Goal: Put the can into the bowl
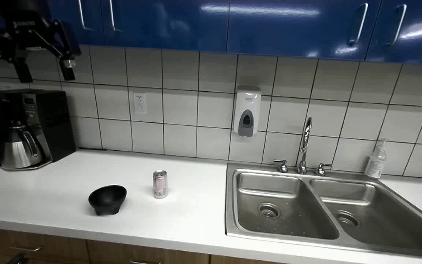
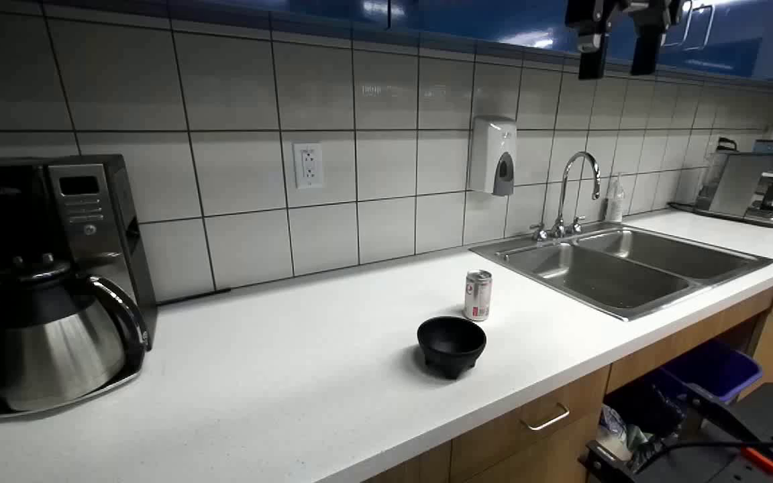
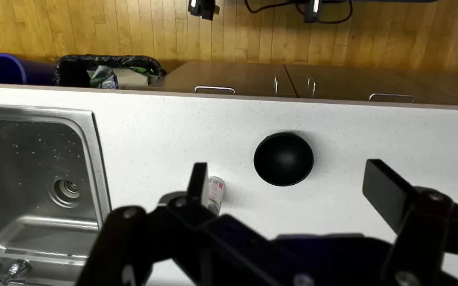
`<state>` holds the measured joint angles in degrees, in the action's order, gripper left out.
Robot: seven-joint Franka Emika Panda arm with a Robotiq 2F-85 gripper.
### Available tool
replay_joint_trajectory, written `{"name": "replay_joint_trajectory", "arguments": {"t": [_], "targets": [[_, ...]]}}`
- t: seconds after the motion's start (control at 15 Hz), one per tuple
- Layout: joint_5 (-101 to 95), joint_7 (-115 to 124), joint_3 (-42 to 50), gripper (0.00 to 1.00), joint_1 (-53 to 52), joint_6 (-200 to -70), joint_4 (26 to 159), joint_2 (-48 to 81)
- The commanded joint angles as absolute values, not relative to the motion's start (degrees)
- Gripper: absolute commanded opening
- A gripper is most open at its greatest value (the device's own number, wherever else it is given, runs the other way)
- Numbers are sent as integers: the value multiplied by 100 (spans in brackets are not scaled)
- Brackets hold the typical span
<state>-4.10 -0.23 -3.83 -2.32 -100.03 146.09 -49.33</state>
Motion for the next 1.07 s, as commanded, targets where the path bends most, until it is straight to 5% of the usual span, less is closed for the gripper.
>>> {"name": "replay_joint_trajectory", "arguments": {"t": [0.0,0.53,1.0], "targets": [[-426,-5,-363,100,-261,-9990,14594,-4919],[-491,19,-443,100,-270,-10171,14796,-4775],[-1014,-145,-238,100,-112,-11564,15293,-3493]]}}
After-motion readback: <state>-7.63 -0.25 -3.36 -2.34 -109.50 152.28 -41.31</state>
